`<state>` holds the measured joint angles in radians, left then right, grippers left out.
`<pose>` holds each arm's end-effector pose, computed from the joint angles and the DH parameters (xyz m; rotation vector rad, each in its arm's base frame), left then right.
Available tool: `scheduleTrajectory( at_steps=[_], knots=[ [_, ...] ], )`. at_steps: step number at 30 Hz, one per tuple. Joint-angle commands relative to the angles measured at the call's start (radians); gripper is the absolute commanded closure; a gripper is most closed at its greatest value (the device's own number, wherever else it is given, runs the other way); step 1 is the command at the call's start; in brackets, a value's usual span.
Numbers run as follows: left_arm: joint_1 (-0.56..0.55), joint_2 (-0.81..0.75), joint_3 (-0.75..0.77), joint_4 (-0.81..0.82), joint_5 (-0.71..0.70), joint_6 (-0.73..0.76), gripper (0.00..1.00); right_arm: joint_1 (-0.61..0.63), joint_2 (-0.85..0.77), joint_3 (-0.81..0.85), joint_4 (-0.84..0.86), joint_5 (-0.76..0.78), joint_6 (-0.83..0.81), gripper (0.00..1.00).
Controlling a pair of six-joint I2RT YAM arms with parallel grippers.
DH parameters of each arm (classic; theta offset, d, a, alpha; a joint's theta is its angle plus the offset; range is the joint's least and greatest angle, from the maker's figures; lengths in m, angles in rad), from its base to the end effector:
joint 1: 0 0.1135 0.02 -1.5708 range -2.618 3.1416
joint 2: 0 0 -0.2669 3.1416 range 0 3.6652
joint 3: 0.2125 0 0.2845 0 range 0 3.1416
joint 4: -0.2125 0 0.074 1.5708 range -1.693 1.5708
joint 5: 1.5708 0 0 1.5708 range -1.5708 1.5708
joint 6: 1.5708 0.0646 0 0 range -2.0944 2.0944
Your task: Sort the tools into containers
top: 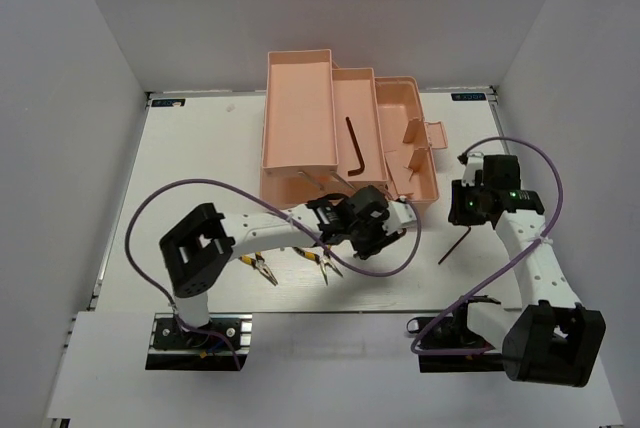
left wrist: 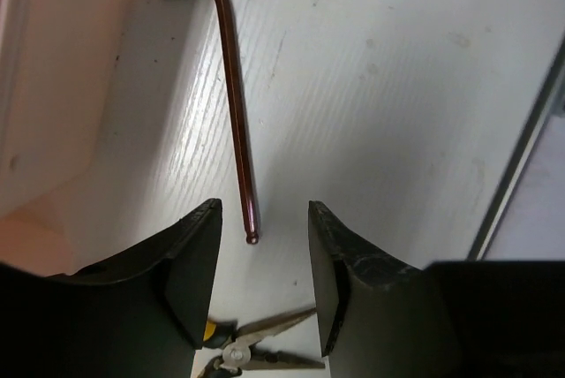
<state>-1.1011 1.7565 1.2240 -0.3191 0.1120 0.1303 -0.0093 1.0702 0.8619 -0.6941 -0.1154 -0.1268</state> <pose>0.1884 -0.3870 0.1823 1.4856 2.0088 -0.5620 0.2621 0.0050 0.2404 -0.1942 2.4590 0.0839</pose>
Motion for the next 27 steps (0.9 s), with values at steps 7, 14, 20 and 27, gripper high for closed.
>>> scheduleTrajectory(
  at_steps=[7,14,20,27],
  knots=[
    [-0.036,0.196,0.203,-0.116,-0.221,-0.109,0.47,-0.110,-0.038,-0.080,0.030,-0.102,0.013,0.73],
    [-0.045,0.259,0.276,-0.156,-0.259,-0.179,0.48,-0.167,-0.038,-0.086,0.018,-0.153,0.010,0.73],
    [-0.045,0.279,0.285,-0.166,-0.261,-0.198,0.48,-0.185,-0.026,-0.081,0.011,-0.188,0.010,0.73],
    [-0.045,0.299,0.285,-0.166,-0.225,-0.198,0.48,-0.205,-0.024,-0.084,0.011,-0.201,0.016,0.73]
  ],
)
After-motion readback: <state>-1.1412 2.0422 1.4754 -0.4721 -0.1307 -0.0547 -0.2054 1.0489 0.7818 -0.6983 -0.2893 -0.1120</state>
